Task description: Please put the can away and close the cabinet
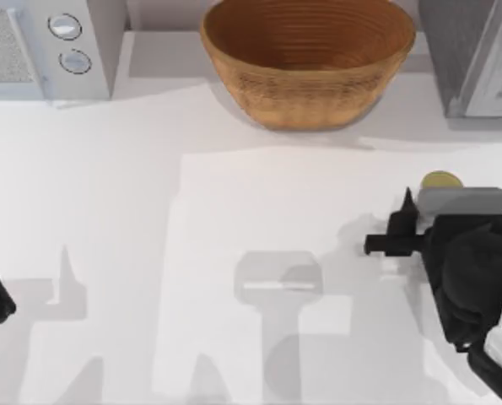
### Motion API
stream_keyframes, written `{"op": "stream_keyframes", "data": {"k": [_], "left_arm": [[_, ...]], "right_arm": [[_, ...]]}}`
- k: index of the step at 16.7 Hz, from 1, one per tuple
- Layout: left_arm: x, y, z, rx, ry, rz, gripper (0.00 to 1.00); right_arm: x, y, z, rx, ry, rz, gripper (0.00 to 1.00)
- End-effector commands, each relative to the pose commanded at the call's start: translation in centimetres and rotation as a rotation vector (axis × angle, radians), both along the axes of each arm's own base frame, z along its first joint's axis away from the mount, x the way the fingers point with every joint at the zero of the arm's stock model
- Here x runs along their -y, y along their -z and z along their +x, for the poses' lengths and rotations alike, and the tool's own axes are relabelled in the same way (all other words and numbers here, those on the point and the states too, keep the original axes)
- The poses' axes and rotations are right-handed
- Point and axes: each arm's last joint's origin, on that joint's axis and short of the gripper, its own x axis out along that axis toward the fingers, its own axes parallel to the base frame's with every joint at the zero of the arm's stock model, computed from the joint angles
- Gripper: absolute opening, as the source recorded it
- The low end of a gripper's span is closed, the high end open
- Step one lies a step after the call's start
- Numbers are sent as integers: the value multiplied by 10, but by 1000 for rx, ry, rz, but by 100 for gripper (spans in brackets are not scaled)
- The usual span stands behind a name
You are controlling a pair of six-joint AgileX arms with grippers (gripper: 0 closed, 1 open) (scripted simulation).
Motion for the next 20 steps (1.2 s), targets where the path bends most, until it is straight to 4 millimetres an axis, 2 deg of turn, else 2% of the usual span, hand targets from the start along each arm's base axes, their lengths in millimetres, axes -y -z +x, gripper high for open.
{"op": "stream_keyframes", "data": {"k": [4, 9, 16, 18, 20], "left_arm": [[0, 0, 0, 0, 0, 0, 100], [0, 0, 0, 0, 0, 0, 100], [0, 0, 0, 0, 0, 0, 100], [0, 0, 0, 0, 0, 0, 100], [0, 0, 0, 0, 0, 0, 100]], "right_arm": [[-3, -13, 5, 13, -1, 7, 0], [-7, -61, 14, 7, 0, 2, 0], [-1, -136, 3, -12, 1, -7, 0], [0, -148, 0, -2, 0, -1, 0], [0, -150, 0, 0, 0, 0, 0]]}}
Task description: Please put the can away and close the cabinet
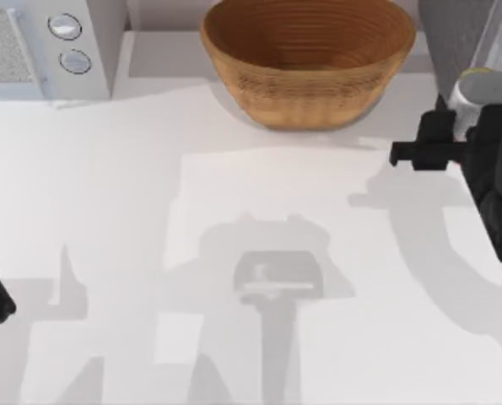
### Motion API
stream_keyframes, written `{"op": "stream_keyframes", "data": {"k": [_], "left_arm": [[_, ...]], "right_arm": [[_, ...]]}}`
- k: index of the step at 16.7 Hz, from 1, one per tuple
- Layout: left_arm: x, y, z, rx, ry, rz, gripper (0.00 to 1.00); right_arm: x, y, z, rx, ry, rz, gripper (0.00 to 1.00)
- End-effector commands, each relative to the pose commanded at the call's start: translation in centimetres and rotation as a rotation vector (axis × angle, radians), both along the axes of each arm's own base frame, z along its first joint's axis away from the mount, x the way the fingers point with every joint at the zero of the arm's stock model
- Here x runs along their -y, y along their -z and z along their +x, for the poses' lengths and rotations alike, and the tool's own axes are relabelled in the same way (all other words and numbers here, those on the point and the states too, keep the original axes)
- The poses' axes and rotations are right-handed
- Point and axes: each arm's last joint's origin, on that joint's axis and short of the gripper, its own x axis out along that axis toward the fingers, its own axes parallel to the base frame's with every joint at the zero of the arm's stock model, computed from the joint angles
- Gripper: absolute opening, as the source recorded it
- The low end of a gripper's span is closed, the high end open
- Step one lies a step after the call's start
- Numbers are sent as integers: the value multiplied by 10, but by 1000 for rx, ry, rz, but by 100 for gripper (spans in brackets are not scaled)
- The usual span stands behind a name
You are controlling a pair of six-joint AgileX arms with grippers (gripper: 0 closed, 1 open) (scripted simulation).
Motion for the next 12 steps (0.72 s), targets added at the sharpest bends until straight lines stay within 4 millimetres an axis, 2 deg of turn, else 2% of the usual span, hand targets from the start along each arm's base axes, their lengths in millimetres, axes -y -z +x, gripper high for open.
{"op": "stream_keyframes", "data": {"k": [4, 6, 9, 12], "left_arm": [[0, 0, 0, 0, 0, 0, 100], [0, 0, 0, 0, 0, 0, 100], [0, 0, 0, 0, 0, 0, 100], [0, 0, 0, 0, 0, 0, 100]], "right_arm": [[1, 2, 0, -4, 1, -1, 0], [7, 3, -3, -22, 0, -10, 0], [27, 0, -16, -44, -2, -19, 0], [53, -13, -40, -19, -1, -6, 0]]}}
